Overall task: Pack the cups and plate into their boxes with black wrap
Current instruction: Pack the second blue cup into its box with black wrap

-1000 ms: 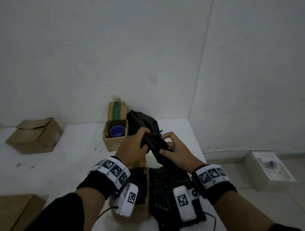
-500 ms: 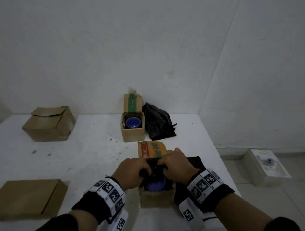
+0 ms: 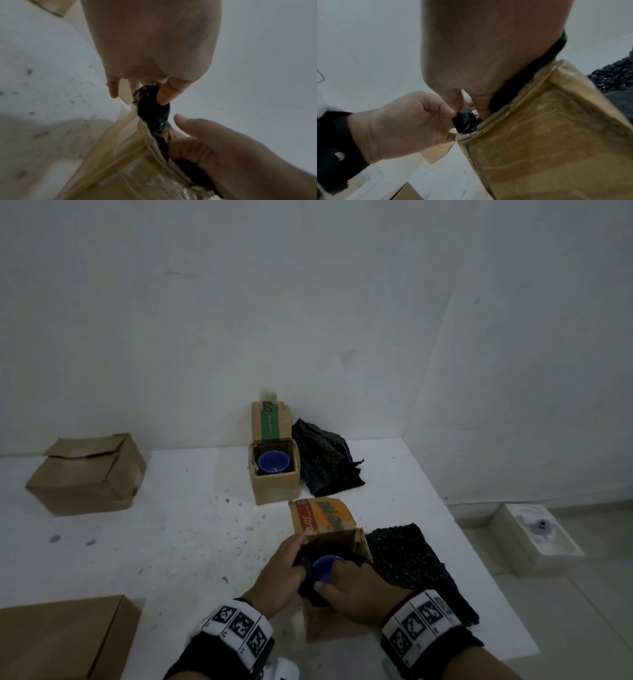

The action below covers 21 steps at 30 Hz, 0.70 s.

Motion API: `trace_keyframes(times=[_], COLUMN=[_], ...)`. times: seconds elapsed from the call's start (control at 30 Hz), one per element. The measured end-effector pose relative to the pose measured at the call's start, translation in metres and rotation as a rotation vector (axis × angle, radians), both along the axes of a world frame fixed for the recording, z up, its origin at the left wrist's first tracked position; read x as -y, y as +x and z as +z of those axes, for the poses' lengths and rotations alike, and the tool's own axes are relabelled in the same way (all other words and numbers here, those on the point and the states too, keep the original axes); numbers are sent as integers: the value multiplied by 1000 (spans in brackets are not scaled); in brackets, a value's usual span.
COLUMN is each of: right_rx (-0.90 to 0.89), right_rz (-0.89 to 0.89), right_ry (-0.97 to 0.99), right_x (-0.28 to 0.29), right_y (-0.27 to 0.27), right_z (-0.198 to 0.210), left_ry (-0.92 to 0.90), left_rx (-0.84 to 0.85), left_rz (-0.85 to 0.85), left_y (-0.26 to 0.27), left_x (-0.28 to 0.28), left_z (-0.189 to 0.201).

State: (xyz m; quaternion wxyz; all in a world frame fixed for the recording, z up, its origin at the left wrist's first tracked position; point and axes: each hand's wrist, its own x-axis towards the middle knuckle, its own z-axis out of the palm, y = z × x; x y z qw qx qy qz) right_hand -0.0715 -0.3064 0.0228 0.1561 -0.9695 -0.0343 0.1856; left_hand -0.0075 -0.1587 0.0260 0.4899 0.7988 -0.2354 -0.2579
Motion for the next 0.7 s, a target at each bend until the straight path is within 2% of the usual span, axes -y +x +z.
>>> trace_keyframes(times=[0.1,0.2,0.27,0.43,0.5,0.6,0.7], right_rx=[-181,-285,-256,-29,35,-51,-90], right_rz=[-133,-126,-92,-93,-58,32,-13], right_ry=[-1,-48,13,160,244,194,98], right_x=[-7,-9,-10,-3,-2,-8,-11], right_y=[2,6,7,3,0,-4,-5], right_z=[-10,-5,1,1,3,1,-3], left_ry=[-256,-301,-311,-269,-306,-316,-356], left_rx=[-284,-476,-541,-489,-523,-470,-542], left_rz=[143,284,320,363,320,334,352], left_y=[-2,-5,-4,-11,-17,-24,-21], left_x=[7,14,18,16,14,9,14], left_z=[-6,-8,-15,-4,0,-4,-5])
